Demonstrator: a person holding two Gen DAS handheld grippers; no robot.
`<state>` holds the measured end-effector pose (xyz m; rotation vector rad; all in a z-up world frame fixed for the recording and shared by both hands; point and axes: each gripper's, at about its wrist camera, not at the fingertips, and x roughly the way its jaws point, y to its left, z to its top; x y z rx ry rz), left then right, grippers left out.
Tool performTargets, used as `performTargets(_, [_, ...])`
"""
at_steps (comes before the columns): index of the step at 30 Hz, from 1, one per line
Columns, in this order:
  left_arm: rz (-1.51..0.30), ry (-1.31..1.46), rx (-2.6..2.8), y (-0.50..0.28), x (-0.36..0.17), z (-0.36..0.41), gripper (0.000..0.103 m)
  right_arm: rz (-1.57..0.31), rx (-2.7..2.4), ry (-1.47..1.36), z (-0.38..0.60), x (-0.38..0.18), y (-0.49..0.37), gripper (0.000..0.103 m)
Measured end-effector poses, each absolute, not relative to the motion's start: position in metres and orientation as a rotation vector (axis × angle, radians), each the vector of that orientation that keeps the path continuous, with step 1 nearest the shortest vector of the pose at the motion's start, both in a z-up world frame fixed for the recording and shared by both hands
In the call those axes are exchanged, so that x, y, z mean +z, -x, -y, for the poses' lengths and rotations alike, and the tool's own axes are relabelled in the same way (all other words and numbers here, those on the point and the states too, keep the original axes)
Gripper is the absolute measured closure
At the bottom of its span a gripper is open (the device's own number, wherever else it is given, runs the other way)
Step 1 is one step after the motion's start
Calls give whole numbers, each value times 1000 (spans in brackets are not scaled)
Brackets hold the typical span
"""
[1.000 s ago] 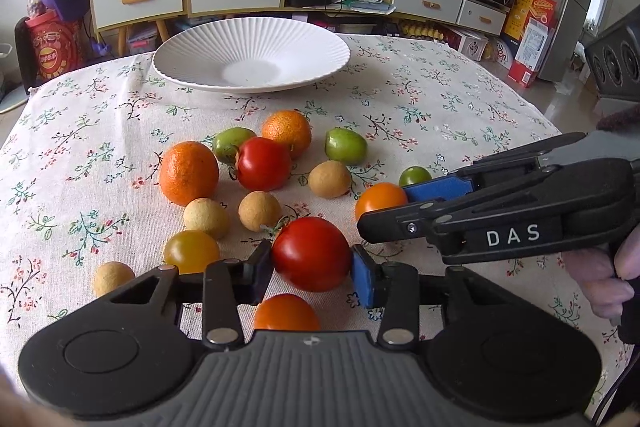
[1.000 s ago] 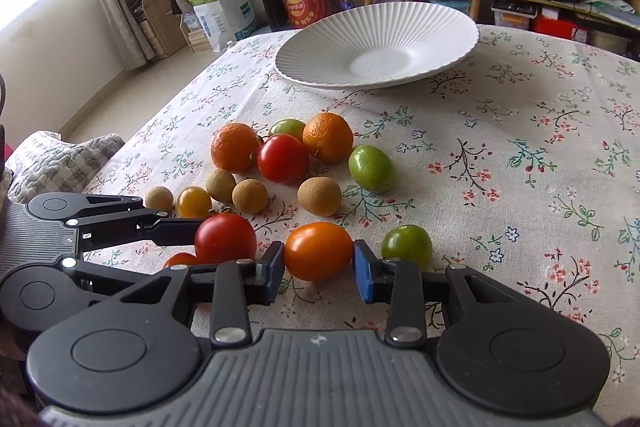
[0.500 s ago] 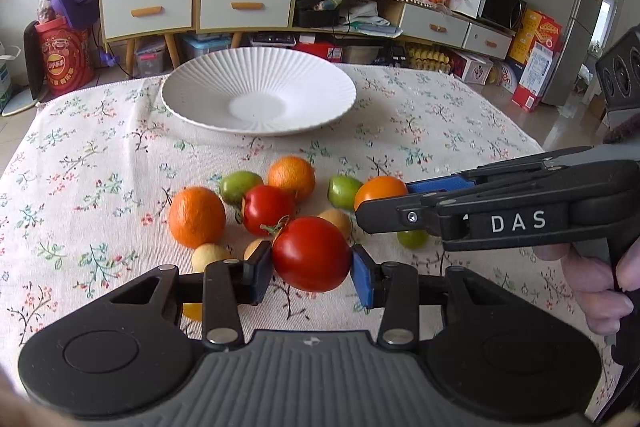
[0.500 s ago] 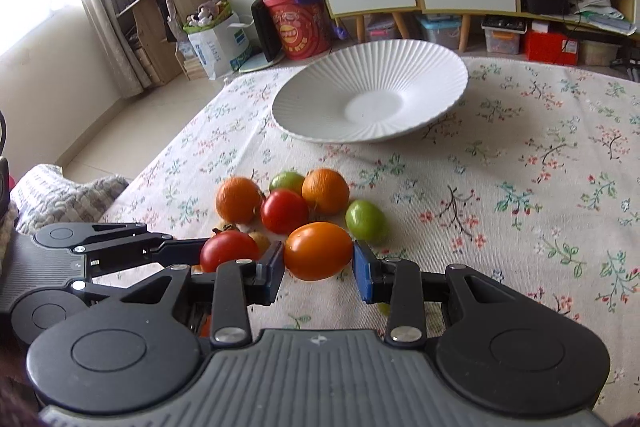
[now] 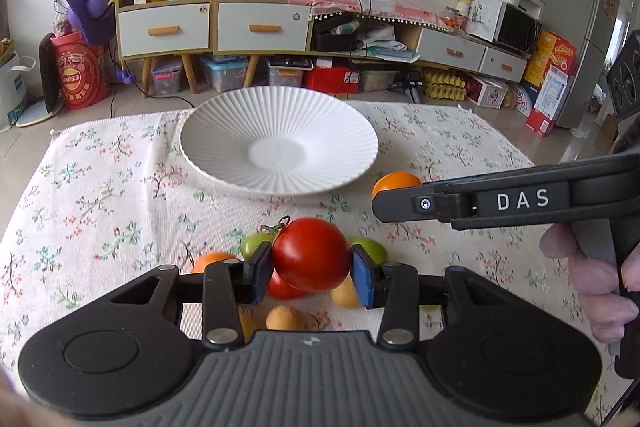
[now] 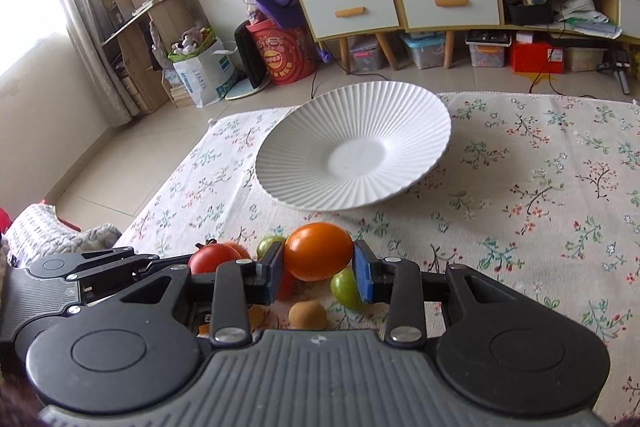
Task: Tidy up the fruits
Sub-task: 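Lift both tomatoes and carry them over the white bowl, then lower both tomatoes into the bowl and open both tools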
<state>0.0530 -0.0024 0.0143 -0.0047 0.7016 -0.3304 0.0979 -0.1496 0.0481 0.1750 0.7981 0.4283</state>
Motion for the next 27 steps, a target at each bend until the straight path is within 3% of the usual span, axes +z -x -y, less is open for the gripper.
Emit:
performTargets(14, [-656, -55, -290, -115, 13, 14, 66, -823, 371, -266, 155, 44, -158, 70])
performTargets(27, [-678, -148, -248, -156, -3, 20, 66, -834, 370, -176, 146, 26, -197, 70])
